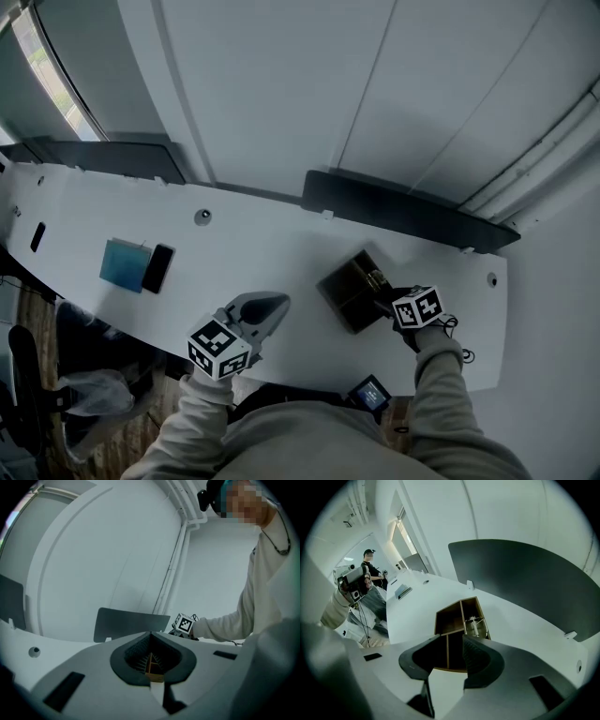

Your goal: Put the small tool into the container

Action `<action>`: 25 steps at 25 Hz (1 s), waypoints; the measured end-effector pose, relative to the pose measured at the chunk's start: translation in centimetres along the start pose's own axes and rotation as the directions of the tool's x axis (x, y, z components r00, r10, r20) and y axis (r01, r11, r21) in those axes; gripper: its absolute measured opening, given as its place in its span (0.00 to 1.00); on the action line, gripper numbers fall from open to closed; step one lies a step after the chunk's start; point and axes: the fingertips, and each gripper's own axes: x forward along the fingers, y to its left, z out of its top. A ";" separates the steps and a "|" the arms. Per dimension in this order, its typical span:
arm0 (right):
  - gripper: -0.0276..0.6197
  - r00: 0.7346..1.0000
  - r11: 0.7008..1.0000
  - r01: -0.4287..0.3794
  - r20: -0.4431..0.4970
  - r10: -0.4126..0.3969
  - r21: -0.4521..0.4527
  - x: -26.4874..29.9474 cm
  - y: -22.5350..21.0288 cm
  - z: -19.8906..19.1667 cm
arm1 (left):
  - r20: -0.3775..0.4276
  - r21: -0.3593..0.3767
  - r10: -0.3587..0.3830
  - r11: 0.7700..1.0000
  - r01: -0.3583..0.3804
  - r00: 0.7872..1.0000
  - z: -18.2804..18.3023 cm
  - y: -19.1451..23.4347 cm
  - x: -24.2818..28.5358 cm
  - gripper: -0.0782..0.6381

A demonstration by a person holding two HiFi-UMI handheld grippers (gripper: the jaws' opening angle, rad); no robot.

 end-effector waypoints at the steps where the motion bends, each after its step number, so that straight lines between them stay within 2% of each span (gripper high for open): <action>1: 0.28 1.000 1.000 -0.002 0.010 0.002 0.004 -0.2 0.3 -0.1 | -0.002 0.005 -0.009 1.000 0.009 1.000 0.0 -0.3 0.0 0.10; 3: 0.22 0.999 1.000 -0.005 0.031 0.005 0.003 -0.8 1.0 0.0 | 0.000 0.015 -0.022 1.000 0.022 1.000 0.3 -0.8 0.0 0.10; 5: 0.09 0.998 1.000 -0.007 0.056 0.007 -0.003 -1.5 1.7 0.3 | 0.003 0.028 -0.032 0.999 0.032 0.999 0.6 -1.2 0.0 0.10; 6: 0.08 0.998 1.000 -0.012 0.068 0.012 -0.007 -1.8 2.1 0.5 | 0.003 0.035 -0.038 0.999 0.038 0.999 0.8 -1.4 0.1 0.10; 10: 0.07 0.996 0.999 0.024 0.090 -0.020 -0.038 -2.3 3.6 0.6 | -0.003 0.058 -0.062 0.996 0.062 0.998 1.1 -2.4 0.2 0.10; 14: 0.07 0.993 1.000 0.018 0.121 -0.017 -0.008 -2.5 4.5 0.6 | -0.011 0.068 -0.074 0.995 0.075 0.997 0.9 -2.9 0.1 0.10; 18: 0.07 0.987 0.998 0.050 0.156 -0.046 -0.024 -3.7 5.6 1.0 | -0.023 0.090 -0.082 0.992 0.084 0.996 1.2 -3.7 -0.2 0.10; 22: 0.07 0.973 0.999 0.045 0.227 -0.040 -0.017 -5.7 6.9 2.4 | -0.029 0.113 -0.103 0.988 0.106 0.994 1.4 -4.9 0.1 0.10; 25: 0.07 0.951 1.000 0.028 0.308 -0.023 -0.011 -7.4 8.1 4.1 | -0.034 0.135 -0.123 0.983 0.127 0.992 1.8 -5.5 0.3 0.10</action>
